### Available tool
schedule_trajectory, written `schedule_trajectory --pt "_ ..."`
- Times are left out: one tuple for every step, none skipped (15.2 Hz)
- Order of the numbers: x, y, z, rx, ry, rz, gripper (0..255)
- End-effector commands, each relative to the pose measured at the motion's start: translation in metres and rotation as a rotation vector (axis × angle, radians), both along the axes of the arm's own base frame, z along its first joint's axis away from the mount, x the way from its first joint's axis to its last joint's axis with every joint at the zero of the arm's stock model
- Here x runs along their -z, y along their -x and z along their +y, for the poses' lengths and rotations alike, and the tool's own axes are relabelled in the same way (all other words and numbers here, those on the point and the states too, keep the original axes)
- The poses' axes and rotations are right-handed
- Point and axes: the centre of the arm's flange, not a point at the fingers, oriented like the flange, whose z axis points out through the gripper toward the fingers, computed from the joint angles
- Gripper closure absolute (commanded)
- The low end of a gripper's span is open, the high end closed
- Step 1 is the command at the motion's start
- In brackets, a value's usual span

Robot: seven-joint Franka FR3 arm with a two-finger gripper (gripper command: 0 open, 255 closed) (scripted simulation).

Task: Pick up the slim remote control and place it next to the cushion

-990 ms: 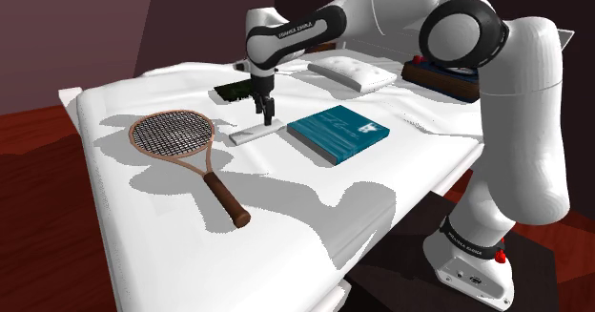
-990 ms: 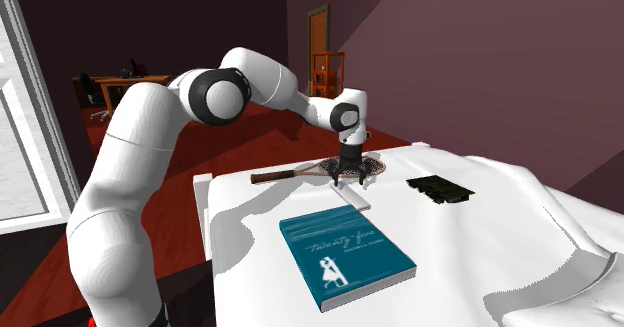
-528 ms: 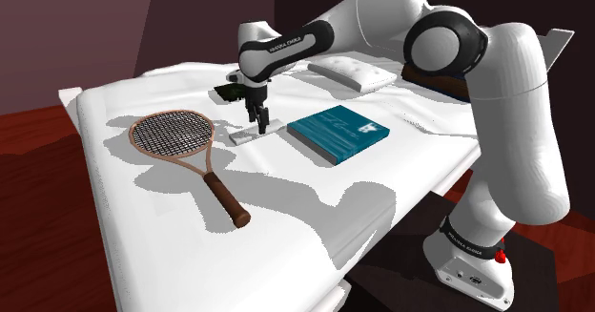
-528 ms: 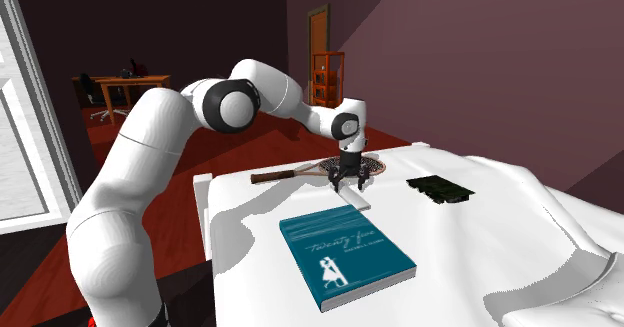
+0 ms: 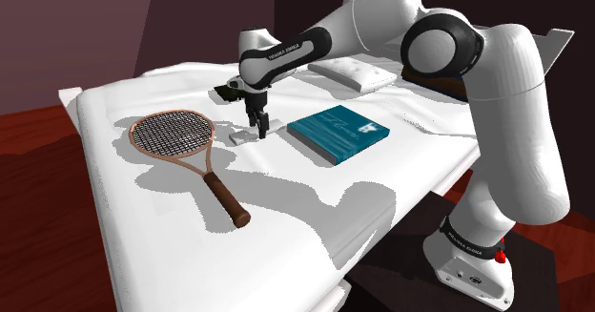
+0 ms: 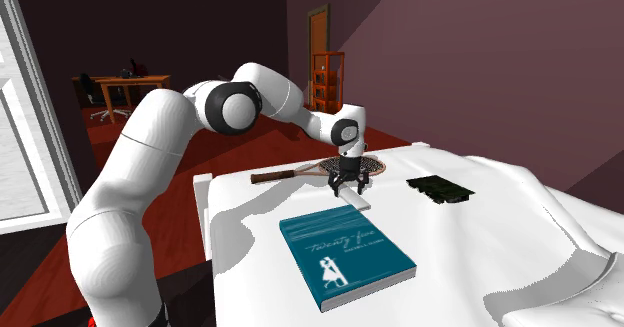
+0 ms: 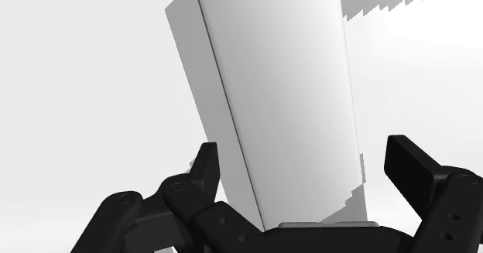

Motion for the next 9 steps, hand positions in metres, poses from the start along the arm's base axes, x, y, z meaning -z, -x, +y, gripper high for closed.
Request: schedule_trajectory --pt "0.0000 0.0000 0.0000 0.000 0.000 0.000 0" --pt "0.0000 0.0000 0.0000 0.000 0.000 0.000 0" --pt "0.0000 0.0000 0.0000 0.000 0.000 0.000 255" --pt "0.0000 0.0000 0.0000 0.000 0.000 0.000 255" --pt "0.0000 -0.0001 -0.0001 0.000 0.000 0.000 255" --pt "-0.0001 0.0000 0.0000 0.000 0.000 0.000 255" --pt "-0.0001 0.0000 -0.0001 0.000 0.000 0.000 255" --pt "-0.0001 0.0000 0.0000 0.000 0.000 0.000 255" --pt "-0.0001 0.0001 -0.0001 0.000 0.000 0.000 255"
